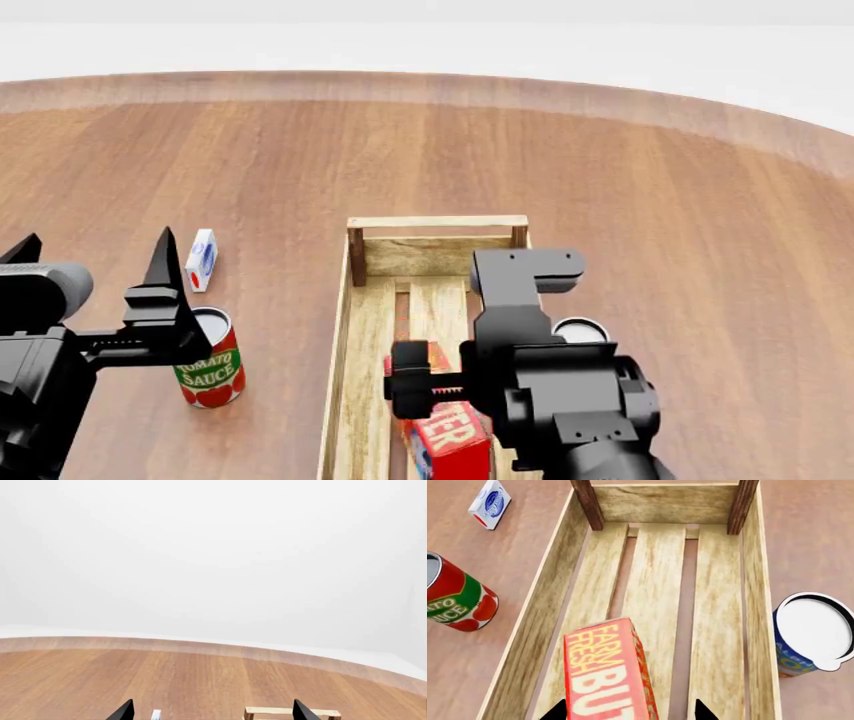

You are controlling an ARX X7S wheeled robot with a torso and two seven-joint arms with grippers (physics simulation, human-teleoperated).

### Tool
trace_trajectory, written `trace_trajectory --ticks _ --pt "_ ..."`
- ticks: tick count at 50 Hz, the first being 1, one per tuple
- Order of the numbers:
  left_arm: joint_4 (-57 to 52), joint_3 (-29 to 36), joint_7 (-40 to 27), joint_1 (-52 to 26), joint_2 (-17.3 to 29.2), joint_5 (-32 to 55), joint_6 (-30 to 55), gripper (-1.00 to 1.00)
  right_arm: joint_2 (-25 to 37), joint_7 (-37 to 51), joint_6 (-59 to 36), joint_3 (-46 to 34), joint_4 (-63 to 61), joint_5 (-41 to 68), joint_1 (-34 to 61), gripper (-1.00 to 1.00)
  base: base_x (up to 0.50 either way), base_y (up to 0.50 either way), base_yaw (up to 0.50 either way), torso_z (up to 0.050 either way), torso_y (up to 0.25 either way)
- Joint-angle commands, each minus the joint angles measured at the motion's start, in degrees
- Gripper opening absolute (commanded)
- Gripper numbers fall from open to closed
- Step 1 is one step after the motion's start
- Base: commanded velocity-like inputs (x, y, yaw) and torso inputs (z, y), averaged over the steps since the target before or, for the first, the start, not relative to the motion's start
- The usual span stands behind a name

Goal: Pick up the butter and put it in the tray.

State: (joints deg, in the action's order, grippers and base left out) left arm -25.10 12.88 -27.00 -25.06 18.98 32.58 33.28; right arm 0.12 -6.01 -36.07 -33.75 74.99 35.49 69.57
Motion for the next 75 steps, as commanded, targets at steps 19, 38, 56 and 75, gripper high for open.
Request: trace_trajectory --ticks 19,38,56,75 --pt "0.13 -0.07 -0.26 0.05 0.40 0.76 -0.38 1.00 -0.11 -0.38 -0.71 -1.82 0.00 0.23 5.72 1.00 0.00 0.00 0.00 0.000 0.000" --pt "-0.42 0.99 -0.70 0.02 0.26 0.77 -0.29 1.00 -0.06 -1.42 16.29 7.92 -0.07 -14.16 7.48 1.00 0.00 0.00 0.00 0.000 0.000" --pt "-0.83 1.46 -0.61 0.95 0.95 0.06 -1.63 1.00 19.92 22.15 3.56 5.53 -79.36 -15.38 -29.09 1.00 0.00 0.00 0.00 0.000 0.000" --pt "-2.35 1.83 -1.25 1.54 1.10 0.16 -2.05 1.00 24.72 31.27 5.00 4.48 -94.24 -22.10 -37.63 1.00 0.00 0.00 0.00 0.000 0.000"
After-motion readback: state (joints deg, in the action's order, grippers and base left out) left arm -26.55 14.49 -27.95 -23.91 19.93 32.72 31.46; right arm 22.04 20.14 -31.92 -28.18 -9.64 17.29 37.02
